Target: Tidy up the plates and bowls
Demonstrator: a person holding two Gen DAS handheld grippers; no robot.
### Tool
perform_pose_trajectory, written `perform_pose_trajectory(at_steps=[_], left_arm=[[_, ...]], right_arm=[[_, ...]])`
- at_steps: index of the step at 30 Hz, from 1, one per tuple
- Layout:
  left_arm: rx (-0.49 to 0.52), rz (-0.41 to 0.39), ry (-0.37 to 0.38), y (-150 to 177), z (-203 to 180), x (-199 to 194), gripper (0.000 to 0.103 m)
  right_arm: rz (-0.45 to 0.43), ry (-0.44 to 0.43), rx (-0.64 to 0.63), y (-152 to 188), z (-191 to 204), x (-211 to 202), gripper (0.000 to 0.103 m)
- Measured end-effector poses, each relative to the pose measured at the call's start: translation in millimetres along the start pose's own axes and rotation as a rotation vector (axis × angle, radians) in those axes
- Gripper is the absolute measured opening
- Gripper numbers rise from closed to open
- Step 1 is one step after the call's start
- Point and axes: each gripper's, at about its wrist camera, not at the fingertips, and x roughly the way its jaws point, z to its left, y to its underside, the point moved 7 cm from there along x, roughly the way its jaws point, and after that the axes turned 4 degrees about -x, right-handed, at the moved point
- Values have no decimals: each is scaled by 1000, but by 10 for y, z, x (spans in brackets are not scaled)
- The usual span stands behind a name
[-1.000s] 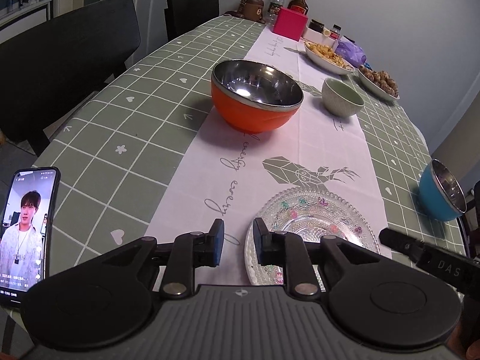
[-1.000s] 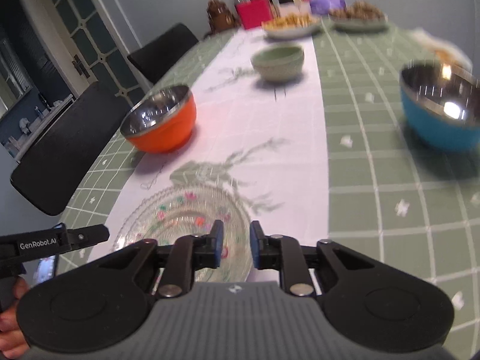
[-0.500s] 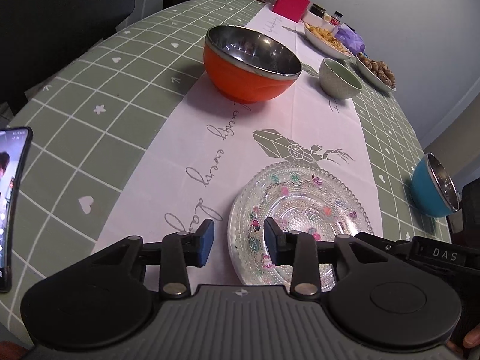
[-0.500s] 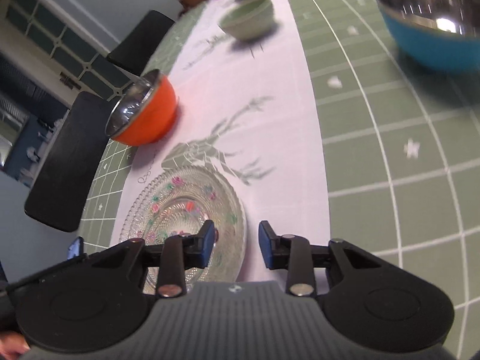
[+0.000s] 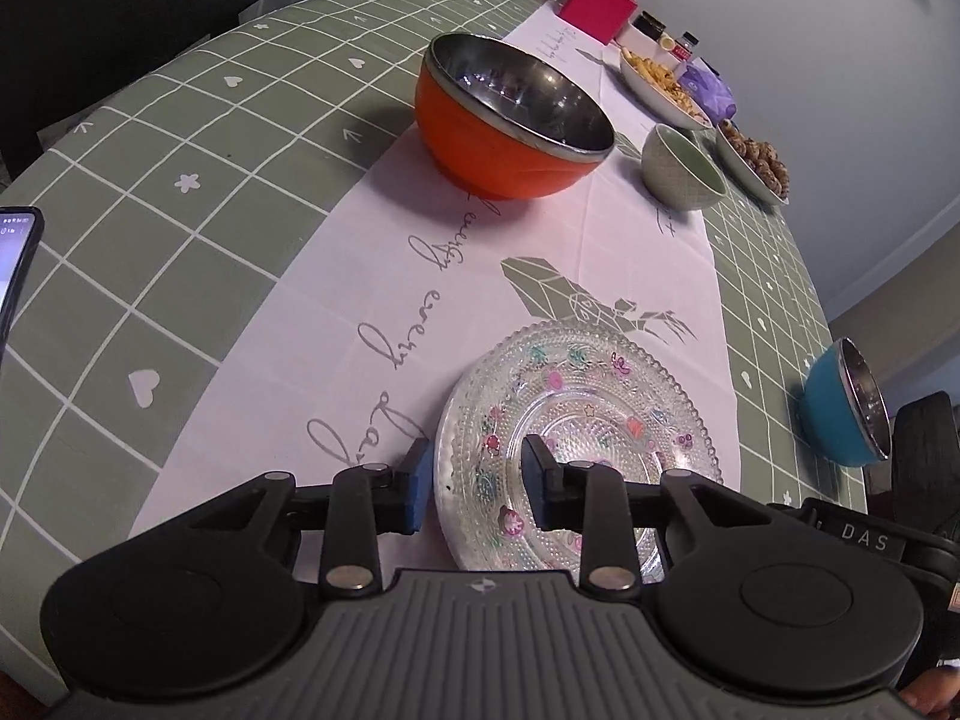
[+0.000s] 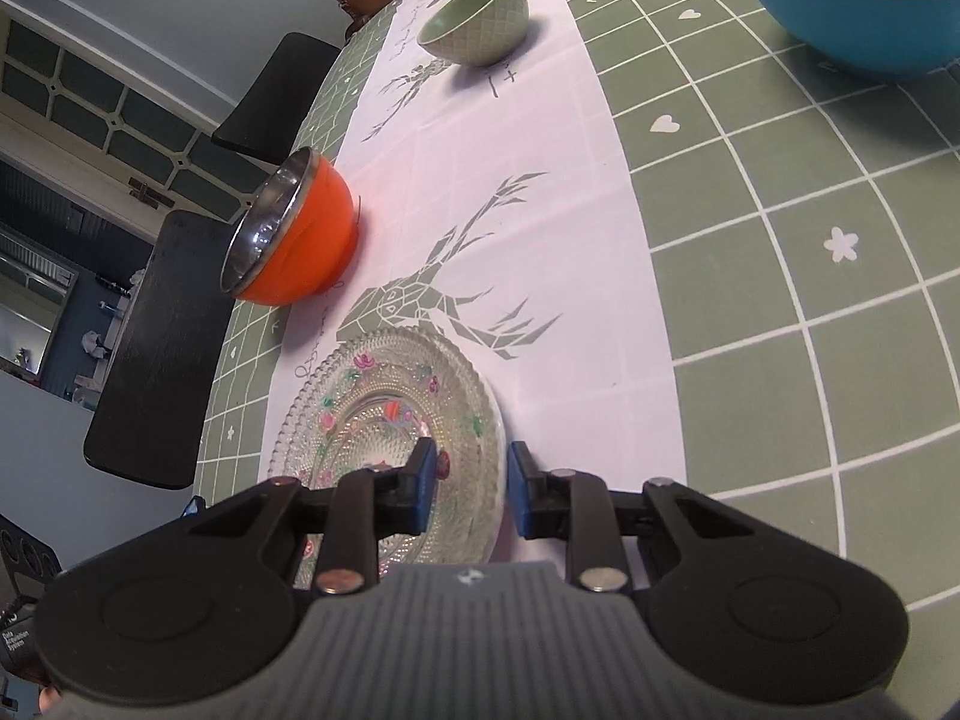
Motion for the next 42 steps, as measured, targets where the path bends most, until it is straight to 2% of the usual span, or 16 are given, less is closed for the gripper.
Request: perform_pose_trajectory(at_steps=[7, 14, 18, 21, 23, 29, 33, 35, 39, 42], left_arm=[[-9, -19, -31, -146, 53, 37, 35], [7, -51, -45, -130, 46, 5, 35], [3, -133, -86, -194, 54, -99, 35], [-9, -181, -99, -285, 4, -156, 36], [-22, -205, -99, -376, -58, -188, 36], [8, -394, -116, -722, -292, -399, 44], [54, -497, -179, -916, -368, -423, 52], [32, -507, -190, -986, -340, -357, 53], [-17, -452, -167, -1129, -234, -165, 53], [-57, -447, -163, -1220, -125, -92, 54]], right_arm=[[-7, -15, -3, -78, 81, 144, 24], [-25, -15, -33, -76, 100, 120, 25], [-93, 48, -100, -127, 128, -2, 37], [-131, 73, -108, -205, 155, -66, 50], [-135, 72, -106, -258, 200, -72, 50], [-186, 70, -165, -469, 506, -125, 50], [-231, 84, -219, -654, 779, -98, 50], [-235, 98, -230, -741, 878, -29, 50], [-193, 87, -193, -911, 985, 196, 50], [-188, 99, -209, -1005, 1071, 328, 50]])
